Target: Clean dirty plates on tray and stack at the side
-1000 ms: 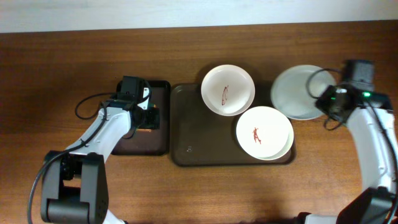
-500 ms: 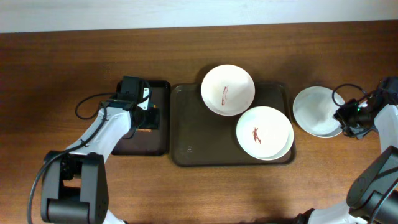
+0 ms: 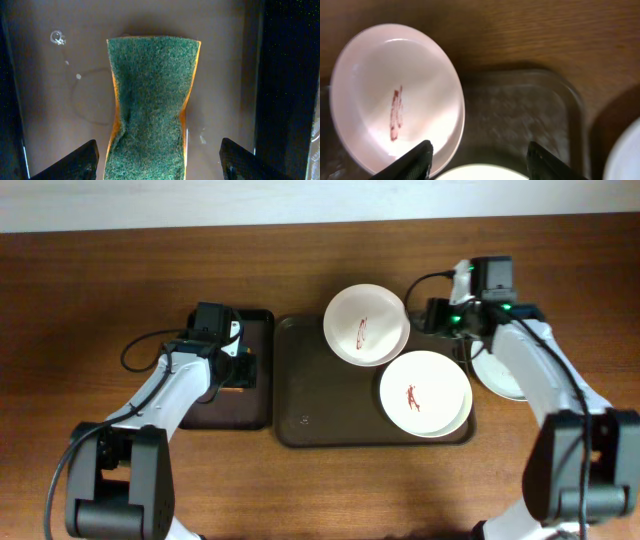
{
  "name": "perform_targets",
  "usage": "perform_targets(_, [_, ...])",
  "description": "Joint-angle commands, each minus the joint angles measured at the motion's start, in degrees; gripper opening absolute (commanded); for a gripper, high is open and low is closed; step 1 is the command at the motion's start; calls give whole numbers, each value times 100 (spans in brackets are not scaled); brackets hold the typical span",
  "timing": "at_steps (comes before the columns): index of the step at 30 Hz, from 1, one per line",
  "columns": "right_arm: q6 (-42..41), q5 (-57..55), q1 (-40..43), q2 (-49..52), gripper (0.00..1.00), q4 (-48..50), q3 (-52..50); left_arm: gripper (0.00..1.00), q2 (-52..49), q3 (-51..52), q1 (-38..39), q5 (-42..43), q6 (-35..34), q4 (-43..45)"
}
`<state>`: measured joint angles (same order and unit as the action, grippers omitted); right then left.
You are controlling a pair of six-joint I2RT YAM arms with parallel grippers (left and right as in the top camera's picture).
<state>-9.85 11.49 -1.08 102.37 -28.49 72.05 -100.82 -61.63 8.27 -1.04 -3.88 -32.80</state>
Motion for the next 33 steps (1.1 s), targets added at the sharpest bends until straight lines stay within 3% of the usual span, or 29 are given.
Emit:
perform_targets(1, [81,-11,-313,562,60,310,63,76,153,-57,-9,42,28,7])
perform_targets(4, [26,-13,-490,909,60,662,63,77,153,-55,-9,44,28,-7])
perform_targets(8, [-422,4,-531,1139,32,935,63,76,153,-55,-9,44,28,-13])
perform_targets(10, [-417,4,-533,1154,23,931,59,76,153,-57,-9,42,28,-13])
perform_targets(15, [-420,-114,-533,1165,20,820,-44,76,153,-55,-9,44,28,-11])
perform_targets(20, [-551,-144,-529,1248,4,931,-44,76,153,-55,-9,42,28,-48])
perform_targets(27, [-564,1425,-535,966,4,308,-37,77,153,-55,-9,42,28,-50])
perform_targets(33, [-544,916,-1215,761,4,-850,-37,78,153,-57,-9,42,28,-26])
